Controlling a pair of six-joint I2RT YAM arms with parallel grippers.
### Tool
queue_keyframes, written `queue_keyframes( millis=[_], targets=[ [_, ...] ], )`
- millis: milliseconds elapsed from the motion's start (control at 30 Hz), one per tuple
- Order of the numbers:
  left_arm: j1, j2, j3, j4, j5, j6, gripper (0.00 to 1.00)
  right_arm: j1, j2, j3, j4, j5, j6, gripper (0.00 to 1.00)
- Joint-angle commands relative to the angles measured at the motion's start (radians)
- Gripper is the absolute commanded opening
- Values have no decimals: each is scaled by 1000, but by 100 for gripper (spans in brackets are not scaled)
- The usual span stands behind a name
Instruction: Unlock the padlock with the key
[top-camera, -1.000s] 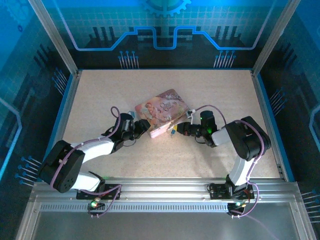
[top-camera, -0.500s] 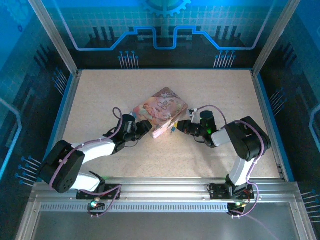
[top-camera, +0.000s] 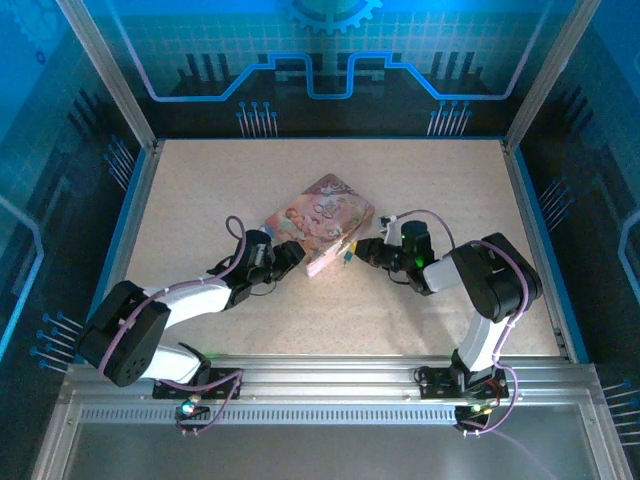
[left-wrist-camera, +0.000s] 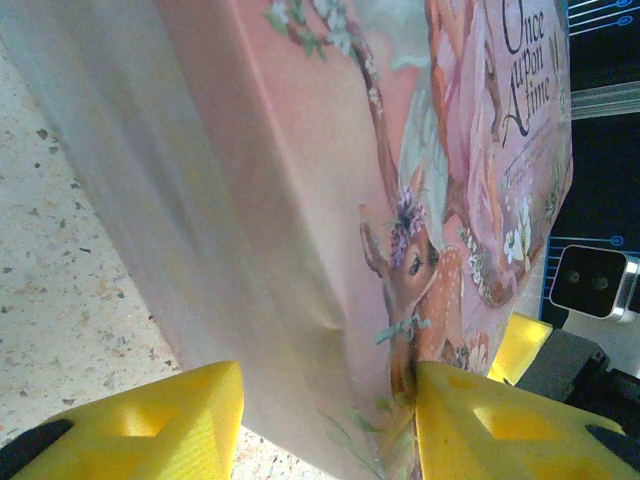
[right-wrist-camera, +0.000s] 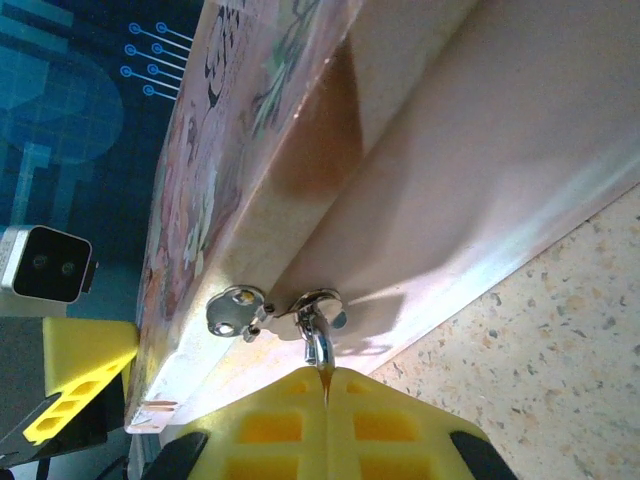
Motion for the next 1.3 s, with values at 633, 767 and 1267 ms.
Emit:
queue_keyframes(
  millis=[633, 767, 1267],
  targets=[
    [-11, -32, 17, -237, -46, 84, 50, -42, -20, 60, 22, 29, -31, 0],
    [-12, -127, 72, -387, -96, 150, 51, -13, -24, 27, 23, 27, -28, 0],
    [-119, -51, 392, -480, -60, 295, 51, 62, -98, -65, -2, 75, -32, 0]
  ],
)
